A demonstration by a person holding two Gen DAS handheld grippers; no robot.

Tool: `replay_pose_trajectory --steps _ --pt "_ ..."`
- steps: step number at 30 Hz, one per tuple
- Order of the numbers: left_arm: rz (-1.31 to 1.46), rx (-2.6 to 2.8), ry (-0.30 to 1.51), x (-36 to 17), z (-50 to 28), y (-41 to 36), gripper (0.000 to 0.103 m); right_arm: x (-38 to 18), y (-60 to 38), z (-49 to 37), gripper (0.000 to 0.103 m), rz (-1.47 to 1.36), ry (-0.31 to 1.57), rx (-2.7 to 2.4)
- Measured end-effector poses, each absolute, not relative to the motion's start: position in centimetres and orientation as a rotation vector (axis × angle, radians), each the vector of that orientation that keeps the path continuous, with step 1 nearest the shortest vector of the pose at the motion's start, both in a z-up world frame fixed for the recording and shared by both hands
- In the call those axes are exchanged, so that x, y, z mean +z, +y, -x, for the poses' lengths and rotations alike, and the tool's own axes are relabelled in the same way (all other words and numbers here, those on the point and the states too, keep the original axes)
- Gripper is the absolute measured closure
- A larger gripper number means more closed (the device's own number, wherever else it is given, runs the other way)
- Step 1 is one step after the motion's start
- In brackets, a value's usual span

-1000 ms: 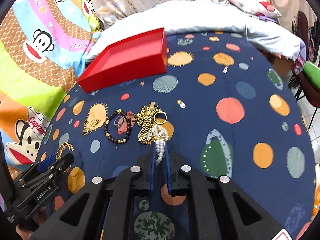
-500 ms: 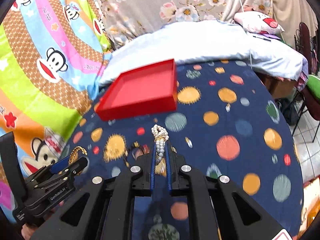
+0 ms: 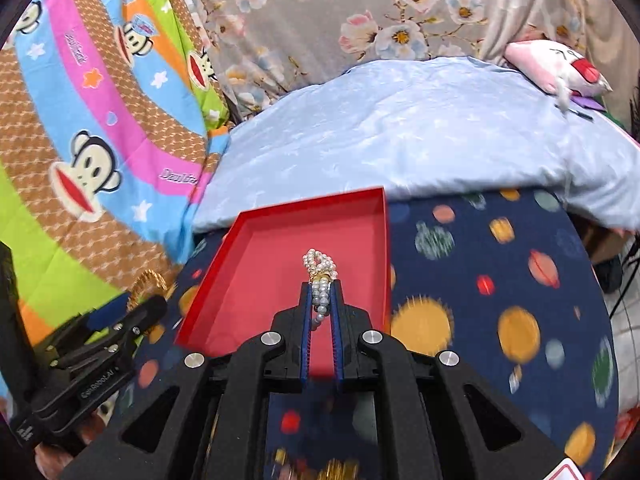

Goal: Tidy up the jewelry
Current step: 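Carry the pearl necklace and gold cuff into the red tray and open both tools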

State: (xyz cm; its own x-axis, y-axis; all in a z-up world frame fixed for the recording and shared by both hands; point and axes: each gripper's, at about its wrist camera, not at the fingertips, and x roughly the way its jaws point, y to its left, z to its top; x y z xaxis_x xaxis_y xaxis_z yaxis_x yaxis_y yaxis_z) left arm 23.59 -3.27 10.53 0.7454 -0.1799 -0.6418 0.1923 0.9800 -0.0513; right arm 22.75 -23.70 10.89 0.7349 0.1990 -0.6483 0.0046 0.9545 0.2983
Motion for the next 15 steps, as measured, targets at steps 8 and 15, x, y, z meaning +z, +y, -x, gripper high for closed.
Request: replay_pose_trajectory --steps 8,15 --pt "-0.035 -0.181 0.741 7.9 -34.0 -4.7 0.048 7.4 -24.3 -33.6 0.095 -0.31 0.826 0.104" --pt "-0.03 -0.175 0.813 4.9 -38.6 -5.3 0.048 4.1 -24.3 -37.7 0.095 -0.295 0.902 0.082"
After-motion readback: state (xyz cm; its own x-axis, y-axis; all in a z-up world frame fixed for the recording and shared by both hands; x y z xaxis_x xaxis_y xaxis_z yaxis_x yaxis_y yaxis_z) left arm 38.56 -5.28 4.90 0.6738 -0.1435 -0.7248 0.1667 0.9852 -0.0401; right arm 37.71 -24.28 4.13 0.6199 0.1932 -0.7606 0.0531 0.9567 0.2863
